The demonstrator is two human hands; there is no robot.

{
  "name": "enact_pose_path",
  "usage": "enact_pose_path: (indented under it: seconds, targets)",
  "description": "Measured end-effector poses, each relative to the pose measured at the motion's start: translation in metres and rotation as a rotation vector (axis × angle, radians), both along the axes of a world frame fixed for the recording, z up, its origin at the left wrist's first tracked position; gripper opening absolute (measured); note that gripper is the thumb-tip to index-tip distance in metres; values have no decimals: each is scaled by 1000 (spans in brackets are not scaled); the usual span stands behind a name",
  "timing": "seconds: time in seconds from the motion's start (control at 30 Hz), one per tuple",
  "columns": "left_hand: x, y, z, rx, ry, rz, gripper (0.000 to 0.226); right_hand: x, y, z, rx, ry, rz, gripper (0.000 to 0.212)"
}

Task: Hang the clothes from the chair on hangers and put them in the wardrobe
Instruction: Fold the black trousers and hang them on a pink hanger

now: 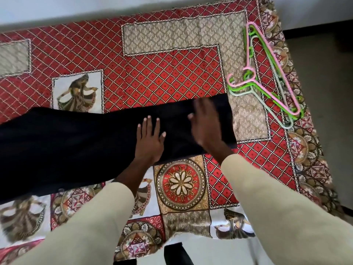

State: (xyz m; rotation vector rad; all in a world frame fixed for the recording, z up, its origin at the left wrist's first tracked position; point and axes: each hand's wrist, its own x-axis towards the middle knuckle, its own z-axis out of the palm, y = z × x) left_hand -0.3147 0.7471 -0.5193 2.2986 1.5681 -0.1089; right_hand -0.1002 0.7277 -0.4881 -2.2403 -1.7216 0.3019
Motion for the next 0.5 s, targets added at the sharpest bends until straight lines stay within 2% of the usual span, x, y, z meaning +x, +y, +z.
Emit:
enact_pose_path:
  seconds: [0.03, 0.07, 0.1, 0.2, 0.23, 0.3, 0.37, 0.43, 0.5]
  targets:
    - [0, -5, -4, -5, 55, -3, 63, -18, -13, -9, -100, -14, 217, 58]
    - [2, -6, -7, -16, 83, 5, 62, -26, -26, -19, -217, -49, 327, 65]
    - [2, -4, -8, -37, 94, 1, 63, -25, -35, -28, -295, -70, 331, 70]
    - [-10, 5, -5, -44, 70, -33, 68, -5, -41, -39, -336, -79, 149, 73]
    - [-22, 5, -3, -9, 86, 30, 68, -5, -40, -39, -359, -75, 106, 72]
    - [-55, 1, -1, 47, 165, 311, 72, -25, -30, -31, -405, -72, -34, 69]
    - [-80, -1, 3, -44, 183, 484, 80, -69, -16, -15, -375, -99, -140, 71]
    - [-98, 1, 4, -128, 123, 425, 79, -126, -1, -5, -276, -41, 102, 70]
    - [-117, 6, 4, -126, 52, 313, 70, -163, 15, -16, -296, 59, 366, 59]
